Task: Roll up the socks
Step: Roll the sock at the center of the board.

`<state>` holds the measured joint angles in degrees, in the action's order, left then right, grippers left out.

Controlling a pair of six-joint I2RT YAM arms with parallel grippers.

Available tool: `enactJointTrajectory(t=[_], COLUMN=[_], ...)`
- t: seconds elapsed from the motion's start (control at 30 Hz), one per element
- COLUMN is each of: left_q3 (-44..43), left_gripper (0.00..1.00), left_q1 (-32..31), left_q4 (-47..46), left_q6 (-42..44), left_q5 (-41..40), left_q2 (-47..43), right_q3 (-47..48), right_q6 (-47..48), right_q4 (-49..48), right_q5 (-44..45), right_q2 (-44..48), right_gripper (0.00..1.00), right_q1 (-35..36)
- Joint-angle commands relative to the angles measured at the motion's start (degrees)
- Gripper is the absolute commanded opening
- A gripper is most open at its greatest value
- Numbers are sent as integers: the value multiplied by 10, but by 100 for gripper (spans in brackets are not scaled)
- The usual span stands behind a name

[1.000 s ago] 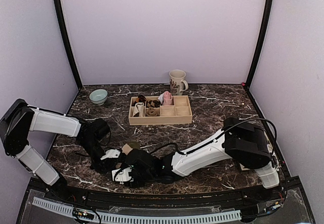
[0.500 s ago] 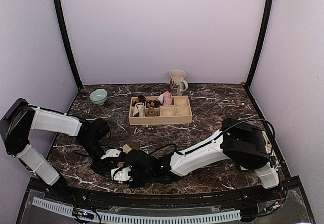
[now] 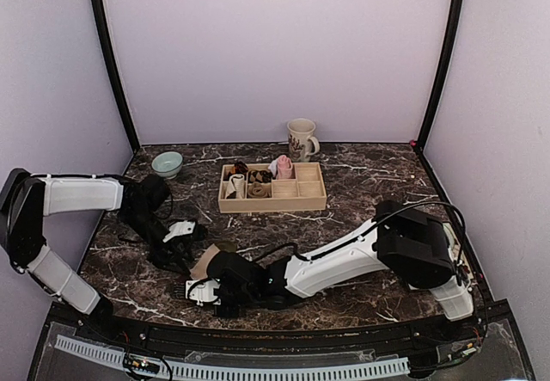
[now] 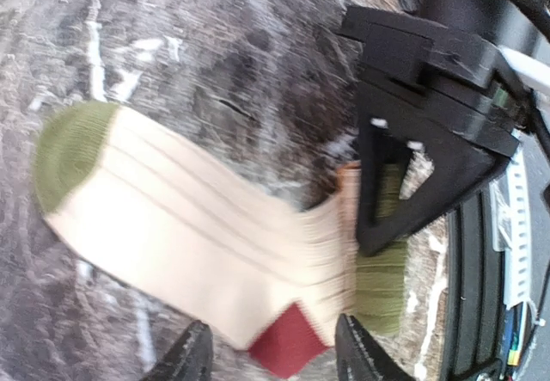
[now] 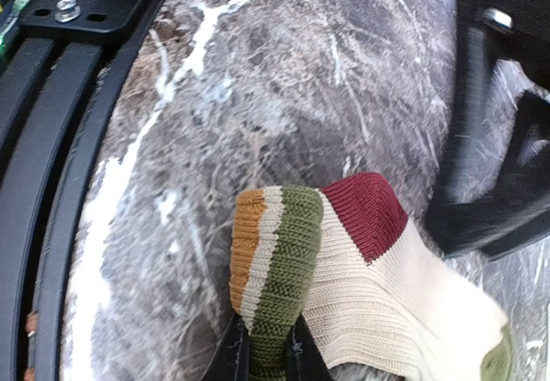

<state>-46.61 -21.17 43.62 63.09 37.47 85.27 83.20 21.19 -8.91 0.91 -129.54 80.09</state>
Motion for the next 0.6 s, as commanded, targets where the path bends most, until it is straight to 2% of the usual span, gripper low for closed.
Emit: enactJointTrajectory(t=[0.0, 0.1, 0.23, 0.57], left_q3=[-16, -15, -23, -99], left_gripper=[48, 46, 45, 39], left_q1=[4, -7, -58, -118], left_q4=[-25, -79, -120, -141], left_q6=[-28, -64, -95, -129], left_q5=[9, 4, -12, -49], left_q2=[28, 43, 68, 168], right_q3=[-32, -43, -51, -83], right_q6=[-38, -52, -58, -92], right_q4=[106, 121, 139, 150], right_q5=[-40, -54, -68, -71], right_q2=[10, 22, 30, 57], right_gripper=[5, 5, 5, 5], right_q1=[-1, -6, -11, -19])
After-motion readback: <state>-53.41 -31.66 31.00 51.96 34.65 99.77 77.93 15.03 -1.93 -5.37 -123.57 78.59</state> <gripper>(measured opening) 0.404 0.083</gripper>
